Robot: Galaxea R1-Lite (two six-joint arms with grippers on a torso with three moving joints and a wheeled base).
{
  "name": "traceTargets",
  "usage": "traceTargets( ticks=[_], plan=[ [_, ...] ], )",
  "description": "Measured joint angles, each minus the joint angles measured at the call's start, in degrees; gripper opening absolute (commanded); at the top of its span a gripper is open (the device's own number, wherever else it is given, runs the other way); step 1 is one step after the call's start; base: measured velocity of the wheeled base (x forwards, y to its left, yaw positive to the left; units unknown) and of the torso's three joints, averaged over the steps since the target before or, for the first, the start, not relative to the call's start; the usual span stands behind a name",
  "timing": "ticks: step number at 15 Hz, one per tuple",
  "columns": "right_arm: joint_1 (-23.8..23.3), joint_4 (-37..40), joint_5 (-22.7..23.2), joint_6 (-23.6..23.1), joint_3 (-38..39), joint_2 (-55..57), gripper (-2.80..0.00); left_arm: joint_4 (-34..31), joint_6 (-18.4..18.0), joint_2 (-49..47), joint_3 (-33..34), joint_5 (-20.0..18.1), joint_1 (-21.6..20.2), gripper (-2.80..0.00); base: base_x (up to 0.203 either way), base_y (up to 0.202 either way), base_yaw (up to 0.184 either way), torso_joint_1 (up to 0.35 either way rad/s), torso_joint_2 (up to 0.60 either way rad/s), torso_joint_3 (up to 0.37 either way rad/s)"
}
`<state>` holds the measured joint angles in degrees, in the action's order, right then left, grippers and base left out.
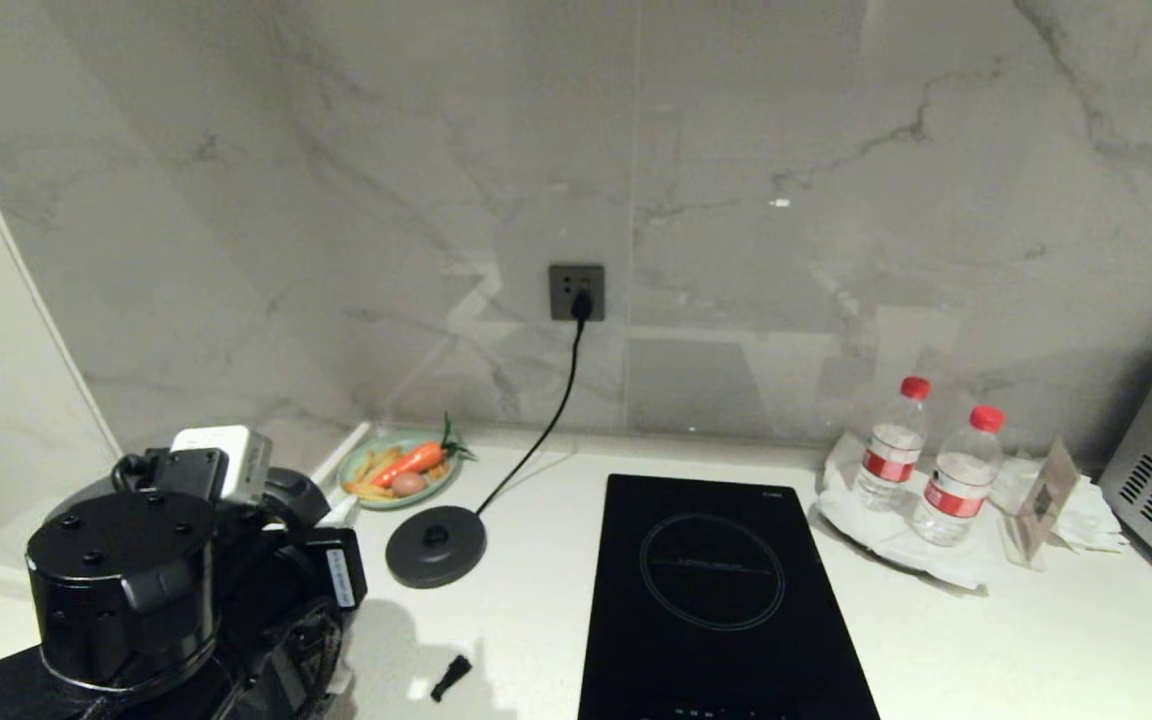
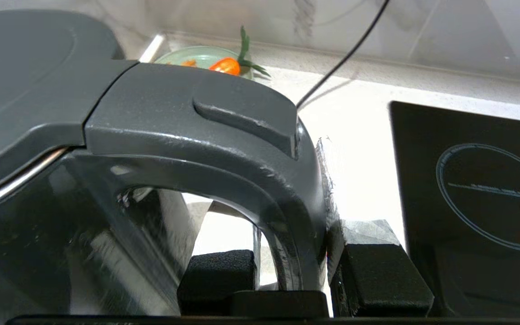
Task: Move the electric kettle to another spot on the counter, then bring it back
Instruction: Place it by the sink
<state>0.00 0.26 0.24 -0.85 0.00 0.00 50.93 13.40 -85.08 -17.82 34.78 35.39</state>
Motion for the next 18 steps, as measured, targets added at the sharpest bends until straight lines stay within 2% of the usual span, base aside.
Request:
traceTargets(
  ticks=[18],
  plan=[
    [0.00, 0.01, 0.03, -0.01, 0.00, 0.00, -2.80, -0.17, -0.15, 1.36, -0.04, 0.00, -0.06, -2.80, -0.002, -0.008, 0.175, 0.002, 0.00, 0.002]
  ],
)
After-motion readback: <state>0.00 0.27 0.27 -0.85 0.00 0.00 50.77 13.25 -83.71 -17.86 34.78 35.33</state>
